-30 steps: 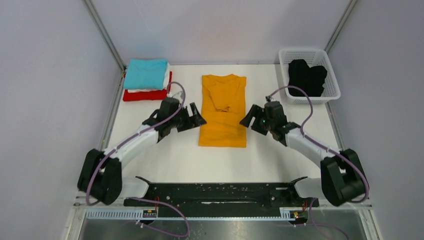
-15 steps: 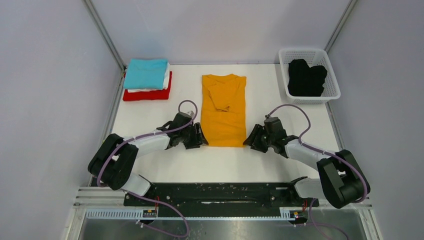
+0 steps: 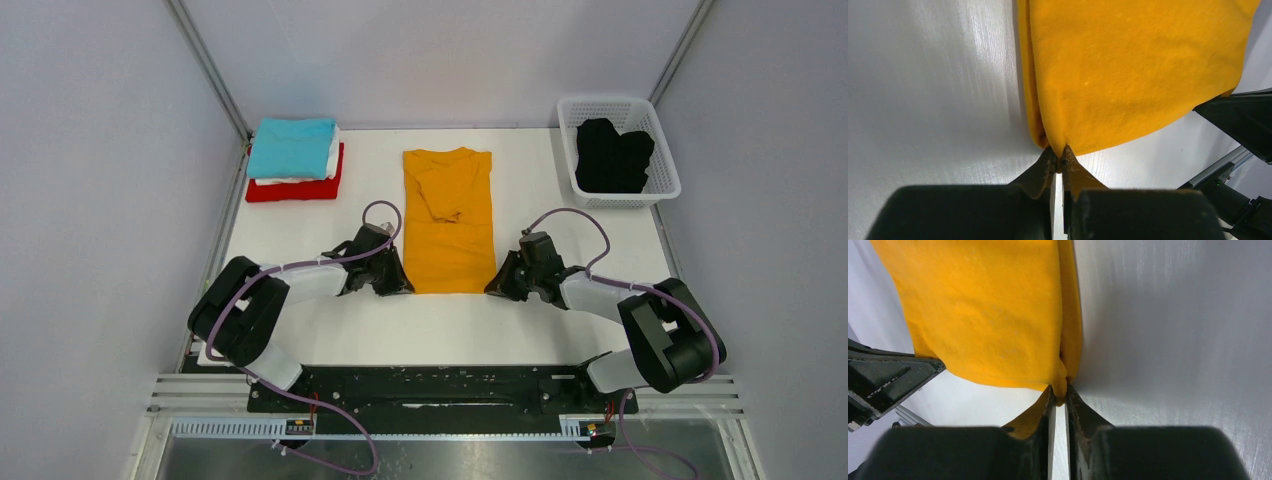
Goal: Fold and stack the t-shirts
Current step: Grab one side of the 2/3 rectangular tshirt with both arms
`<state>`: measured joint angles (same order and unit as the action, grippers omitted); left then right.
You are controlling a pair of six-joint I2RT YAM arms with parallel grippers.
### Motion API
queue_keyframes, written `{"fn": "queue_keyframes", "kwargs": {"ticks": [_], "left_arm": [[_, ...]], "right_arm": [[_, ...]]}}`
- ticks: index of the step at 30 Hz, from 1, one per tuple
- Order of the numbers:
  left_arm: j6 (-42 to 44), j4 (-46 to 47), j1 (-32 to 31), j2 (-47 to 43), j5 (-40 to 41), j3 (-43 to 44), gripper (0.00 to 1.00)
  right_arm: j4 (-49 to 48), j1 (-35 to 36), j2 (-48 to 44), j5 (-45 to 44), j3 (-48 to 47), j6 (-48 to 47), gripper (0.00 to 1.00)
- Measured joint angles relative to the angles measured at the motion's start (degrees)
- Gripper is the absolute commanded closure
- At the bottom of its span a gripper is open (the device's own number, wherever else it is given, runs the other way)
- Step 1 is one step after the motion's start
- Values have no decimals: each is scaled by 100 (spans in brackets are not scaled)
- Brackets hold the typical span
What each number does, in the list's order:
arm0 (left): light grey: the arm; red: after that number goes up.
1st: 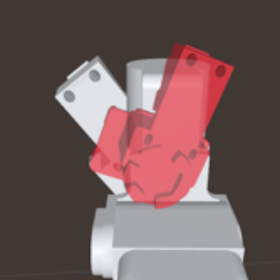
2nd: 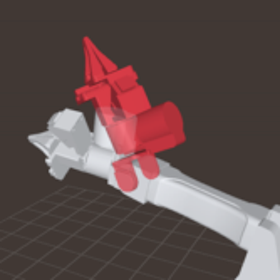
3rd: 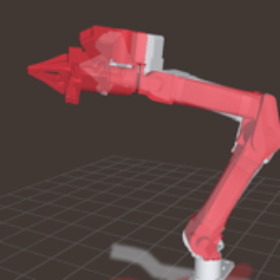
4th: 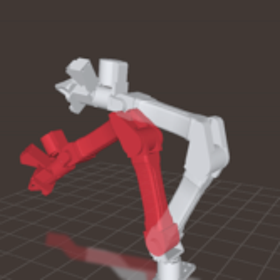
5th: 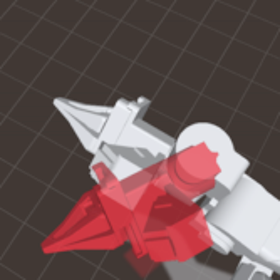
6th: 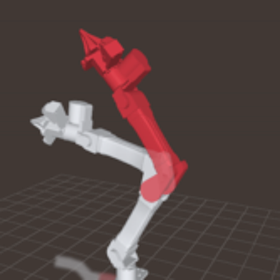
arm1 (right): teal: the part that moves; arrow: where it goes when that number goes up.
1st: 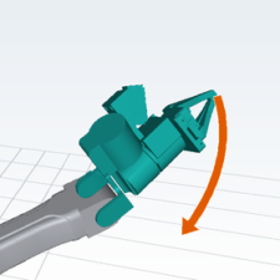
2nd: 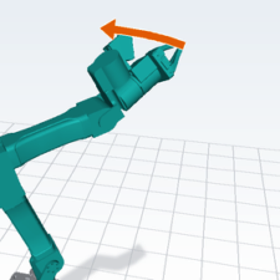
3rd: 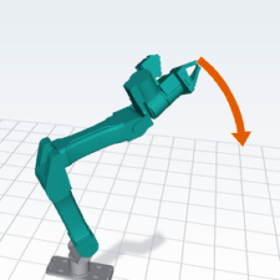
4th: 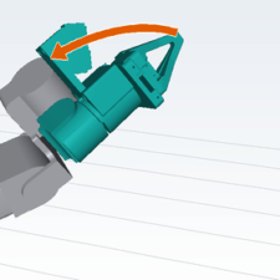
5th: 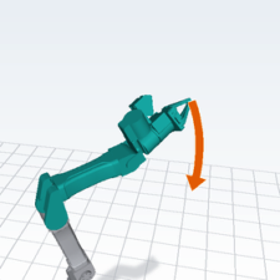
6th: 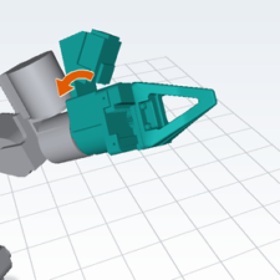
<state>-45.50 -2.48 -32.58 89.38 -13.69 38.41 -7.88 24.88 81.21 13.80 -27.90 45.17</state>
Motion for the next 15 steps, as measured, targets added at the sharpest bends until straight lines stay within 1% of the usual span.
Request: {"fn": "queue_keyframes", "kwargs": {"ticks": [2, 10, 12, 15], "left_arm": [[0, -4, 0, 4, 13, 9, 100], [9, 39, -9, -87, 20, -83, 100], [11, 9, -37, -369, 26, -339, 100], [-17, -256, -151, -1158, 42, -898, 100]], "right_arm": [[33, 13, 39, -72, -35, 7, 100], [138, 55, -42, -37, -39, -195, 100], [332, 146, -376, 146, 107, -275, 100], [754, 509, -1078, 398, 337, -323, 100]]}}
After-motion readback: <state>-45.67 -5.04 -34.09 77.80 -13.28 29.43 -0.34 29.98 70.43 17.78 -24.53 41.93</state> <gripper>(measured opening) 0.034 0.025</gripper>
